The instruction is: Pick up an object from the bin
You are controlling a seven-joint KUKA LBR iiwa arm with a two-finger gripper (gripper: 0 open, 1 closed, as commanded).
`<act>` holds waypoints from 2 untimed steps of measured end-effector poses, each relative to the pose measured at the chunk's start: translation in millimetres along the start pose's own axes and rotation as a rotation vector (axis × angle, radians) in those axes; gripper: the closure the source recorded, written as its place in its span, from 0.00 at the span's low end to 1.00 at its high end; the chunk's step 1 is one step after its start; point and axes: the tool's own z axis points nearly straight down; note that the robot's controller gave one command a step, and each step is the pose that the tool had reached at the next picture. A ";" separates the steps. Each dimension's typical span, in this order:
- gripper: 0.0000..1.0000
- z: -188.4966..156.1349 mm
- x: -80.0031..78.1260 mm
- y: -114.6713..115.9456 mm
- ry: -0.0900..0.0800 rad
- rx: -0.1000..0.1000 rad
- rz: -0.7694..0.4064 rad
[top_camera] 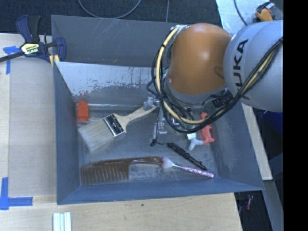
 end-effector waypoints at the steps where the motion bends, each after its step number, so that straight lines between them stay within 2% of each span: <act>1: 0.00 -4.5 -1.5 -0.5 -0.009 -0.001 0.003; 2: 0.00 87.3 6.1 14.2 -0.013 -0.002 -0.013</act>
Offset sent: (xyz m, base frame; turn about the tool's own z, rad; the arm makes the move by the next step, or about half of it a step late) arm -0.0121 0.0205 -0.1291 -0.0165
